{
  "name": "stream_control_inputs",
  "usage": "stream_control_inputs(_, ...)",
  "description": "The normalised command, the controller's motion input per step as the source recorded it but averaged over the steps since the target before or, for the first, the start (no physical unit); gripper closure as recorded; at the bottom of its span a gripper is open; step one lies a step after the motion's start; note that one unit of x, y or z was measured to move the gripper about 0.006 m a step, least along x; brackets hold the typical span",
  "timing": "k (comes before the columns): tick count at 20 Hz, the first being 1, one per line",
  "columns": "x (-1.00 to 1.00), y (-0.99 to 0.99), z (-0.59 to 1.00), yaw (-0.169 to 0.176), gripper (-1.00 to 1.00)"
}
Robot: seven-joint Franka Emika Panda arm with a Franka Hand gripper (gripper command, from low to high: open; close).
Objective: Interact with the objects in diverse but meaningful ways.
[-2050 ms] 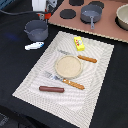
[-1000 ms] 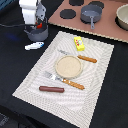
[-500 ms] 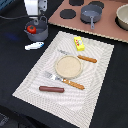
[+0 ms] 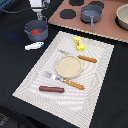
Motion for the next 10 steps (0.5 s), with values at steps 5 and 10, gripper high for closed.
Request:
stream_control_inputs(5, 0.45, -0.47, 0.0, 0.059, -1.0)
stream_control_inputs(10, 0.33, -0.42, -0.01, 0.051, -1.0)
